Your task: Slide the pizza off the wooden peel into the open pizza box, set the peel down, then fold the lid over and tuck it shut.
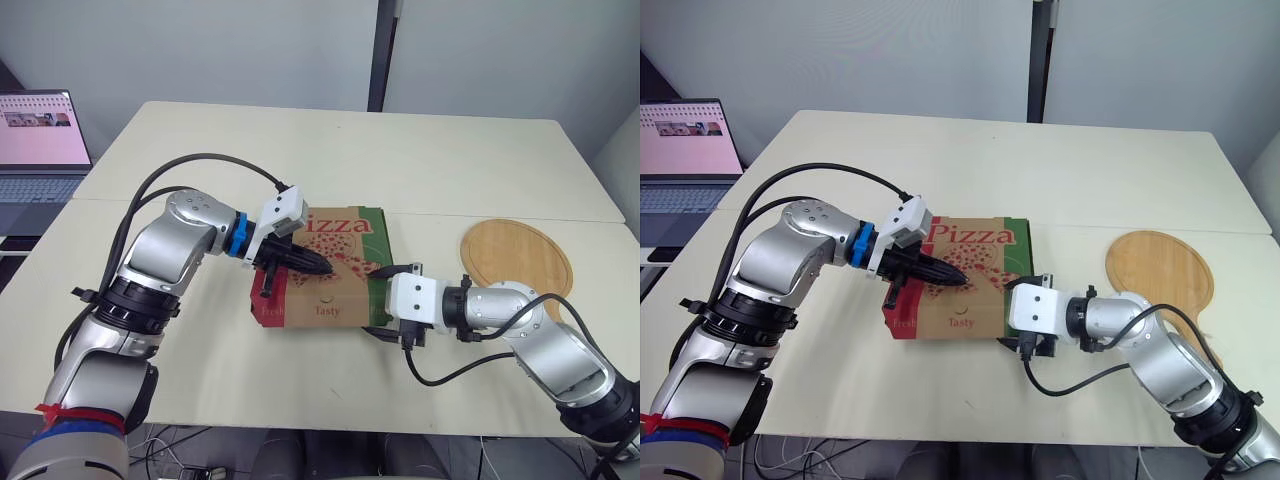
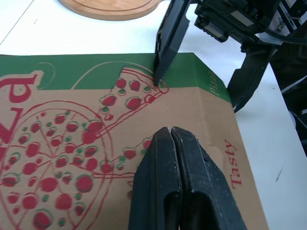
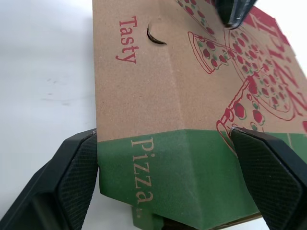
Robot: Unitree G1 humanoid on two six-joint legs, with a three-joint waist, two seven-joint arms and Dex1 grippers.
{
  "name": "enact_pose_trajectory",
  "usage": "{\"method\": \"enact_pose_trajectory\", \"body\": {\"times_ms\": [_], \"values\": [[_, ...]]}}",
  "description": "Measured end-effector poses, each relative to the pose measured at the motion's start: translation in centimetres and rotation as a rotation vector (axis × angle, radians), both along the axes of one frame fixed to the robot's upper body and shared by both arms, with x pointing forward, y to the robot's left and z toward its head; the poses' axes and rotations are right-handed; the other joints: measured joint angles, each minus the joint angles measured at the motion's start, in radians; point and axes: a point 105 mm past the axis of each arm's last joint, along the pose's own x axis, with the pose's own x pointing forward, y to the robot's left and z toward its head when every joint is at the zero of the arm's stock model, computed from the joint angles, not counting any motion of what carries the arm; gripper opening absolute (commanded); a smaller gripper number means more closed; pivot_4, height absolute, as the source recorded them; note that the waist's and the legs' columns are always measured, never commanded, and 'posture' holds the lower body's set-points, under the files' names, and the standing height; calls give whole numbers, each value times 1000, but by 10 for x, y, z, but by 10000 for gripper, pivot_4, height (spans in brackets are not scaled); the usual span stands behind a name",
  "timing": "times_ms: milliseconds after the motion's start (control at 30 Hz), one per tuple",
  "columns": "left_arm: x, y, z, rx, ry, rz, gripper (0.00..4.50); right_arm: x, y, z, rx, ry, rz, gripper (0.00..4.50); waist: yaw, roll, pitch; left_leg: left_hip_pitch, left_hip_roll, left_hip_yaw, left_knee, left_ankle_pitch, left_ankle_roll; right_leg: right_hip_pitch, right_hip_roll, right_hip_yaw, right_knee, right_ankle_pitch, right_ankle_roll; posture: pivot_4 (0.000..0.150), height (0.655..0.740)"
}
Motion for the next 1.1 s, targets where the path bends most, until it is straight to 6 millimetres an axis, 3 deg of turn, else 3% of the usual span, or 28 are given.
{"method": "enact_pose_trajectory", "body": {"times_ms": [233, 467, 667, 833, 1000, 1100], "values": [[0, 0, 0, 0, 8, 3, 0, 9, 7, 13, 63, -34, -29, 44872, -1, 0, 0, 0, 0, 0, 0, 0, 0, 0, 0, 0, 1, 0, 0, 1500, 7368], [0, 0, 4, -15, 3, 1, 0, 11, -2, 18, 84, -5, -42, 44872, 0, 0, 0, 0, 0, 0, 0, 0, 0, 0, 0, 0, 1, 0, 0, 1500, 7368], [1, 1, 4, -14, 4, 7, 0, -3, -17, 16, 39, 44, 26, 44872, 1, 0, 0, 0, 0, 0, 0, 0, 0, 0, 0, 0, 1, 0, 0, 1500, 7368], [1, 2, 4, -14, 4, 10, 0, -17, -16, 25, 91, 124, 91, 44872, -2, 0, 0, 0, 0, 0, 0, 0, 0, 0, 0, 0, 1, 0, 0, 1500, 7368], [2, 3, 5, -13, 4, 16, 0, -4, -7, 35, 122, 62, 54, 44872, -2, 0, 0, 1, 0, 0, 0, 0, 0, 0, 0, 0, 1, 0, 0, 1500, 7368], [3, 4, 5, -11, 2, 18, 0, 7, -4, 24, 95, 46, 17, 44872, -1, 0, 0, 0, 0, 1, 0, 0, 0, 0, 0, 0, 1, 0, 0, 1500, 7368]]}}
